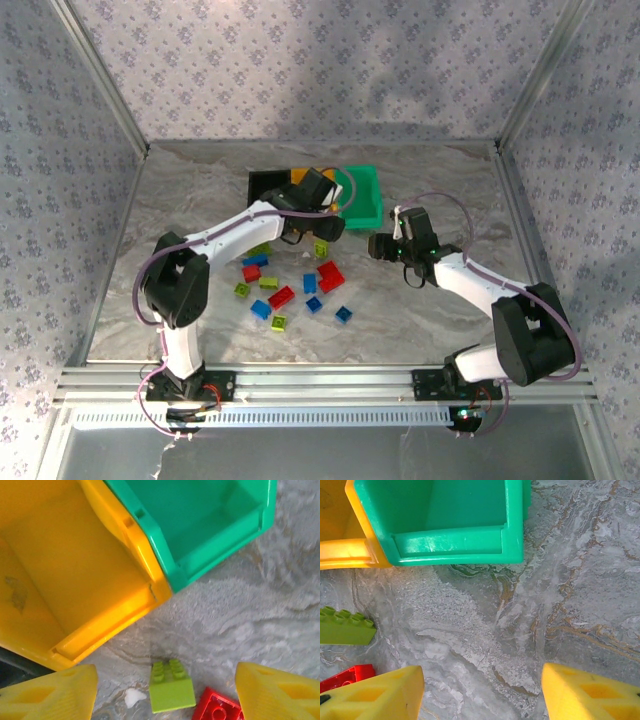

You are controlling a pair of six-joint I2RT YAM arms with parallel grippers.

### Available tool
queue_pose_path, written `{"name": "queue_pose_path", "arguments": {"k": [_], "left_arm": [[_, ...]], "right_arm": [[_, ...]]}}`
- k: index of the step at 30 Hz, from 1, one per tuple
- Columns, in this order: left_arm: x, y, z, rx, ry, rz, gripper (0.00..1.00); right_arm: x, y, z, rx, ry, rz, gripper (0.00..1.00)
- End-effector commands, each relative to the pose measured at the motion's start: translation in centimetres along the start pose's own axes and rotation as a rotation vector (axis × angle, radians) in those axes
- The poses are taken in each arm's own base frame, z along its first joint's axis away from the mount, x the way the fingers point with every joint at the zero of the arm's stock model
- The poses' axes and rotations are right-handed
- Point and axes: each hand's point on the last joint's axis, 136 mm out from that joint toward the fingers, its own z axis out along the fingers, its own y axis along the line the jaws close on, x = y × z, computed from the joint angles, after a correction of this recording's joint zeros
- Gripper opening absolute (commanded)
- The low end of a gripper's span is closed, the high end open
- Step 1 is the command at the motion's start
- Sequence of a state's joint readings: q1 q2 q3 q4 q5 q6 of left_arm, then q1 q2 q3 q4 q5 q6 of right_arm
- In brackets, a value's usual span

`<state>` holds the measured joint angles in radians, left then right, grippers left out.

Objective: Sort the legos into containers by color
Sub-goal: Stand up the lego at the center of the table, then pick up the lego from the center of the table.

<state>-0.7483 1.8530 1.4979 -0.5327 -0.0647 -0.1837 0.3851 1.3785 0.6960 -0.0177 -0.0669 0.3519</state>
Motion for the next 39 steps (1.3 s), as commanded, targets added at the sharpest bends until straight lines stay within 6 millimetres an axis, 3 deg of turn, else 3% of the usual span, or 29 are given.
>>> {"name": "queue_pose_path", "arguments": {"k": [1, 16, 18, 22, 24, 29, 34, 39], "left_arm": [[2.8, -0.4, 0.4, 0.006, 0.100, 0.015, 0.75], [5.9, -0.7, 4.8, -0.008, 0.230, 0.004, 0.70], [5.9, -0.8, 5.0, 0.000, 0.226, 0.004, 0.64], [5.4, -1.0, 4.8, 0.008, 0.214, 0.004, 0.37], [4.9, -1.0, 4.4, 0.009, 0.198, 0.007, 0.30], [2.3, -1.0, 2.0, 0.006, 0.121, 0.016, 0.29], [-1.5, 0.9, -0.8, -0.113, 0.019, 0.035, 0.28], [-4.7, 2.6, -1.3, -0.192, -0.031, 0.040, 0.27]], "right_arm": [[-0.3, 0.3, 0.1, -0.003, -0.006, 0.008, 0.65], [-0.2, 0.2, 0.3, 0.010, 0.004, -0.002, 0.66], [-0.3, 0.2, 0.3, 0.011, 0.003, -0.001, 0.66], [-0.2, 0.3, 0.2, 0.009, 0.002, -0.004, 0.66], [-0.3, 0.1, 0.2, 0.014, 0.002, -0.002, 0.66], [-0.3, 0.2, 0.2, 0.011, 0.002, -0.004, 0.66], [-0.3, 0.3, 0.2, 0.005, 0.002, -0.003, 0.66], [-0.3, 0.3, 0.1, 0.008, 0.003, -0.004, 0.66]]}}
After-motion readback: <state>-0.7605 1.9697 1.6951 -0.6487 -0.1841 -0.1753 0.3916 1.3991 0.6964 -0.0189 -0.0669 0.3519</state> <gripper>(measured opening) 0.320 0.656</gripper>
